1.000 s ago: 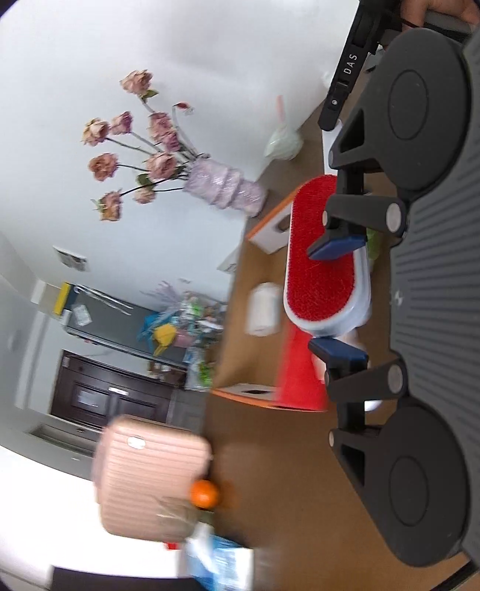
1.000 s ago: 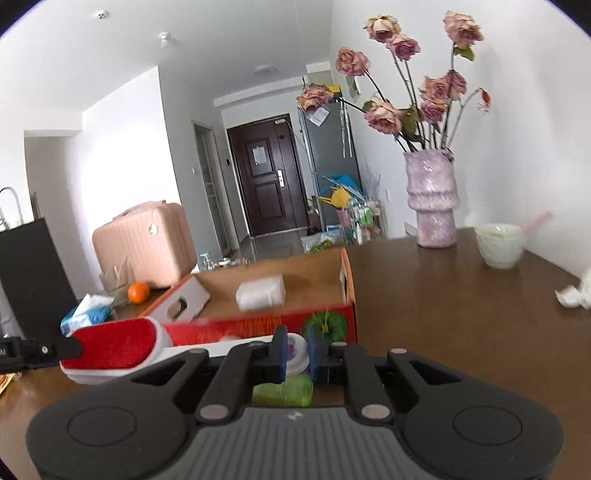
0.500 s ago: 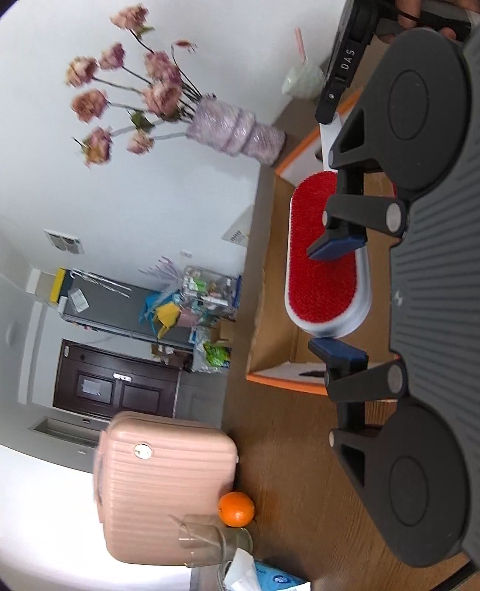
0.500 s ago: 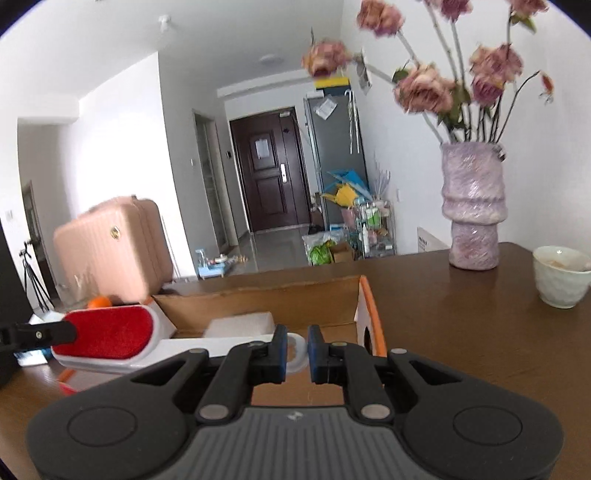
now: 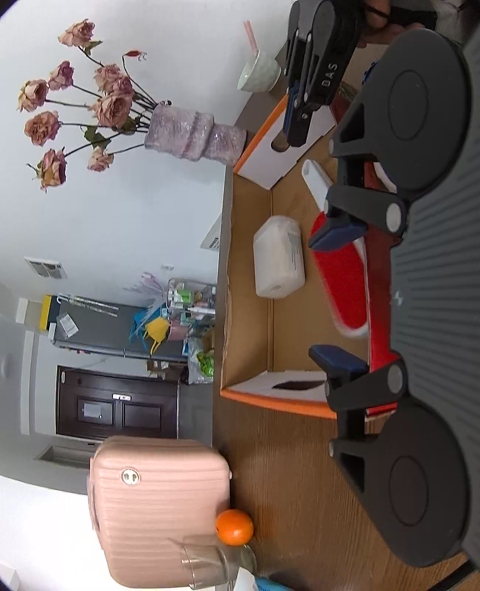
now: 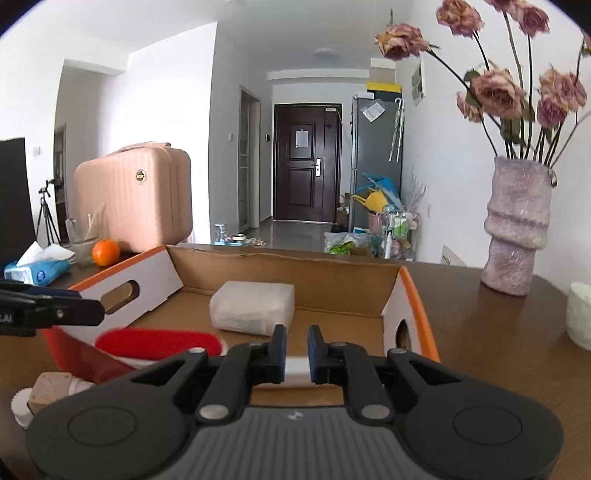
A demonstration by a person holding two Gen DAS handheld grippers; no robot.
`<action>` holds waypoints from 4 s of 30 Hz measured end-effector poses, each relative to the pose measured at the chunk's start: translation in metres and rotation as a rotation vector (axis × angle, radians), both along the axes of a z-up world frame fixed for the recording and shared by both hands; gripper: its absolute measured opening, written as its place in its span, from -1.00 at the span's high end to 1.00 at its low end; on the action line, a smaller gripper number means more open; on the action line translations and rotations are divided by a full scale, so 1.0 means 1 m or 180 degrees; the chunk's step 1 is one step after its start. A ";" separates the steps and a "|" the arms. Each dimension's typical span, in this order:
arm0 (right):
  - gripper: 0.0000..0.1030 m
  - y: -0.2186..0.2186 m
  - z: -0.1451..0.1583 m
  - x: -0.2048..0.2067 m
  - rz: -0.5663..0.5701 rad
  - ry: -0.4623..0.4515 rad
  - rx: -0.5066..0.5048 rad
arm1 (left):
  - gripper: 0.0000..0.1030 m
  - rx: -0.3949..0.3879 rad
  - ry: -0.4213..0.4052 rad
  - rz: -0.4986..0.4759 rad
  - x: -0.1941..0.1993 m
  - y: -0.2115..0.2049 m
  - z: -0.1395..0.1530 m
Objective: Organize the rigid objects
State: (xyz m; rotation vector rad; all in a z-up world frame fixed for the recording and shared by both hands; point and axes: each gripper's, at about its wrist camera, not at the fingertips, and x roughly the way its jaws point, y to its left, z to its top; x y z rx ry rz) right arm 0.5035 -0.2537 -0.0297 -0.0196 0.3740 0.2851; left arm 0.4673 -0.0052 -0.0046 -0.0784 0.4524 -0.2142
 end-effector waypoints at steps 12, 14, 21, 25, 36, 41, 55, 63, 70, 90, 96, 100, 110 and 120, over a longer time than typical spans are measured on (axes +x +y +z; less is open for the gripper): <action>0.61 -0.001 0.024 -0.036 -0.0117 -0.0327 0.0011 | -0.33 0.0333 -0.0234 0.0198 -0.025 -0.019 0.015; 0.52 -0.002 0.034 -0.051 -0.0100 -0.0356 0.0041 | -0.44 0.0382 -0.0326 0.0209 -0.041 -0.021 0.023; -0.62 -0.011 0.065 -0.125 -0.0214 -0.0773 0.0110 | -0.86 0.0370 -0.0636 0.0359 -0.111 -0.022 0.051; -1.00 -0.012 0.069 -0.173 -0.0242 -0.1173 0.0086 | -1.00 0.0449 -0.0937 0.0490 -0.154 -0.023 0.059; -1.00 -0.021 0.069 -0.253 -0.0371 -0.1051 0.0182 | -1.00 0.0503 -0.1086 0.0527 -0.240 -0.020 0.065; -1.00 -0.024 0.066 -0.285 -0.0402 -0.1033 0.0200 | -1.00 0.0435 -0.1116 0.0560 -0.272 -0.013 0.066; -1.00 -0.028 0.027 -0.390 -0.0361 -0.0828 0.0170 | -1.00 0.0413 -0.0874 0.0455 -0.371 -0.008 0.020; -1.00 -0.039 0.005 -0.413 -0.0419 -0.0587 0.0083 | -1.00 0.0396 -0.0739 0.0561 -0.379 -0.003 0.010; -1.00 -0.043 -0.003 -0.400 -0.0500 -0.0439 0.0170 | -1.00 0.0425 -0.0593 0.0559 -0.370 -0.001 -0.003; -0.88 -0.016 -0.005 -0.238 -0.0166 0.0078 -0.0153 | -0.93 0.0251 0.0412 0.0448 -0.185 0.030 -0.015; -0.67 0.005 -0.002 -0.163 0.0151 0.0082 -0.0435 | -0.63 0.0240 0.0604 0.0344 -0.120 0.031 -0.024; -0.37 0.026 -0.006 -0.123 0.0334 0.0167 -0.0697 | -0.43 0.0200 0.0714 0.0256 -0.089 0.031 -0.031; -0.03 0.036 -0.015 -0.116 0.0461 0.0423 -0.0610 | 0.03 0.0083 0.0648 0.0121 -0.071 0.030 -0.041; 0.41 0.036 -0.025 -0.107 0.0525 0.0811 -0.0209 | 0.25 0.0105 0.0624 0.0162 -0.089 0.028 -0.040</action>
